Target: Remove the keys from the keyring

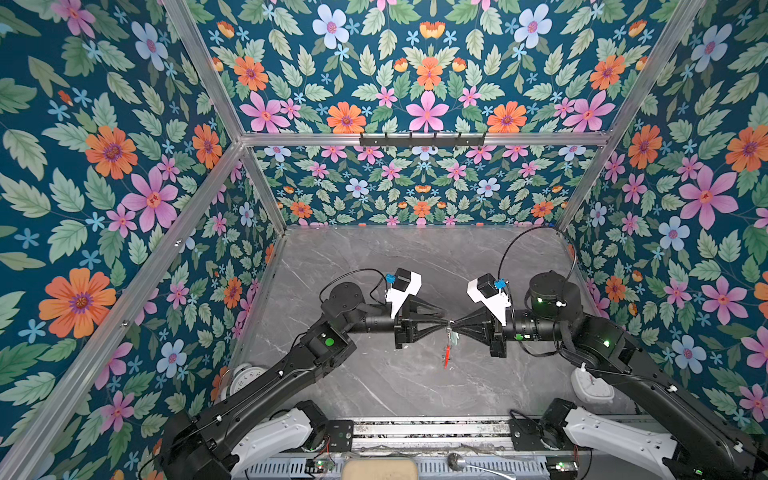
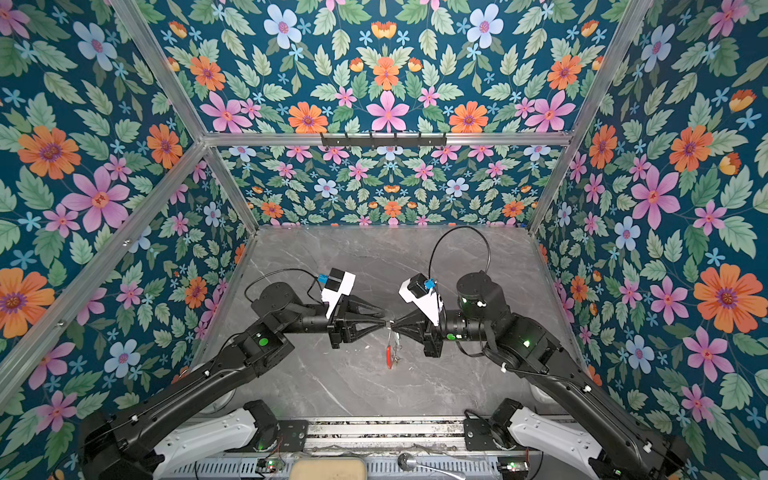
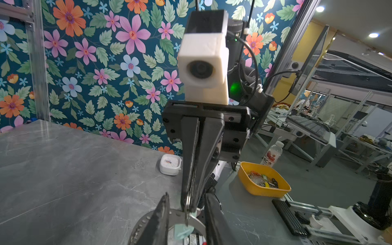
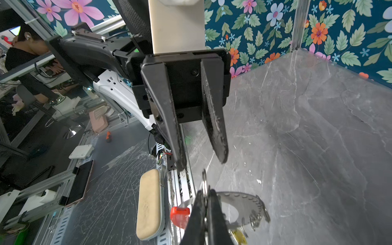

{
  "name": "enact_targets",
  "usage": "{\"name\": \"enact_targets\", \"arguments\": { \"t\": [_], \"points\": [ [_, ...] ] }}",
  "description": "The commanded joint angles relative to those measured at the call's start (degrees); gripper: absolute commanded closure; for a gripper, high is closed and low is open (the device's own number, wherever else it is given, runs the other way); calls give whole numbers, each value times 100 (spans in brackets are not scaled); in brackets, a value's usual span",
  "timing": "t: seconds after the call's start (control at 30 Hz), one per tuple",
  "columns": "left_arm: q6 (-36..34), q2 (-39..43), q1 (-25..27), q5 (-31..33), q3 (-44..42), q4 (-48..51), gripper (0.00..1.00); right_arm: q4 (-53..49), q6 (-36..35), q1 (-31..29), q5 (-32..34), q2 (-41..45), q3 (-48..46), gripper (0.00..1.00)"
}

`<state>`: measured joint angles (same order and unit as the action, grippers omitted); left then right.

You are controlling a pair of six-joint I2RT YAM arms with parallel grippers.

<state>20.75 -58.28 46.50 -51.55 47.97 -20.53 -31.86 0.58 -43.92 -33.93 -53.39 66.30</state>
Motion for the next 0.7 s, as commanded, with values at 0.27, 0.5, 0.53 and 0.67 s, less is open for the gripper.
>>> {"name": "enact_targets", "arguments": {
  "t": [0.27,0.5,0.53,0.67],
  "points": [
    [-411,-199,-5,-599,380,857,80,-667,-312,-17,256,-269,433,100],
    [-419,-335,4,-758,449,902,83,-631,-287,-11,312,-356,502,100],
    [-437,-335,-1,-768,451,911,86,-639,-286,-11,338,-364,512,100],
    [-462,-348,-5,-789,459,920,90,-682,-269,-11,414,-401,590,100]
  ]
}}
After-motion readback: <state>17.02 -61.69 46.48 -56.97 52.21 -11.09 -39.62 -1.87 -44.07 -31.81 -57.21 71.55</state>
